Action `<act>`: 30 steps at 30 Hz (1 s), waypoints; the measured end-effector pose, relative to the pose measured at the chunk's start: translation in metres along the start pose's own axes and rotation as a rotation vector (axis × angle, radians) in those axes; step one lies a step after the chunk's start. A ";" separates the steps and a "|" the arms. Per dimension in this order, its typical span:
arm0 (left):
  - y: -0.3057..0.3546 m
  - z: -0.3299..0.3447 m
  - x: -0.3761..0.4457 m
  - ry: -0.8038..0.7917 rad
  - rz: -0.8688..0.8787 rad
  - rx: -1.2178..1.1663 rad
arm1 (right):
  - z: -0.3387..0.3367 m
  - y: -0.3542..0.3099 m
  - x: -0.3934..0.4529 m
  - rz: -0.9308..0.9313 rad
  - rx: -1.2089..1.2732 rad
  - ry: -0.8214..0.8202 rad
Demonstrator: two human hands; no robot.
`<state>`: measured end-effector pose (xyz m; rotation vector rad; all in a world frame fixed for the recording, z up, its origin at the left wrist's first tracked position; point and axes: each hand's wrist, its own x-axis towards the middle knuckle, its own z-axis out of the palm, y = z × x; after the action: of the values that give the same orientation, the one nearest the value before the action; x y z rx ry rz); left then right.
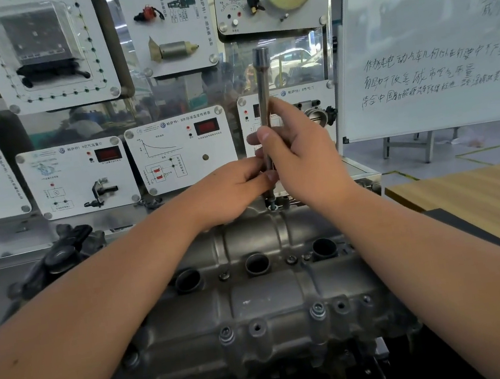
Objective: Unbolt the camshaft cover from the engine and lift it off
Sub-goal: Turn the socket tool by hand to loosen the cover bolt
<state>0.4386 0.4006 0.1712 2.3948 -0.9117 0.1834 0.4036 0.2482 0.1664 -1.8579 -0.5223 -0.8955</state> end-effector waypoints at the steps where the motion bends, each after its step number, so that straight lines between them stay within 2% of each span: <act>1: 0.000 0.000 0.001 0.005 0.009 0.010 | 0.000 0.001 0.000 -0.006 -0.003 0.004; 8: 0.001 0.001 0.000 0.032 0.039 0.030 | 0.000 0.002 0.000 -0.090 -0.083 0.050; 11: 0.000 0.001 0.000 0.027 -0.004 -0.031 | -0.001 0.003 0.001 -0.067 -0.053 0.021; 15: -0.002 0.000 0.001 0.004 0.012 0.016 | 0.002 0.004 0.000 -0.031 -0.010 0.018; 21: 0.000 0.001 0.002 0.034 0.050 0.028 | 0.001 0.004 0.000 -0.125 -0.086 0.054; 30: -0.002 0.000 0.002 0.022 0.046 0.053 | 0.001 0.001 -0.001 -0.030 -0.038 -0.006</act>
<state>0.4413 0.4004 0.1704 2.4167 -0.9637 0.2534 0.4045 0.2485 0.1648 -1.8916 -0.5411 -0.9257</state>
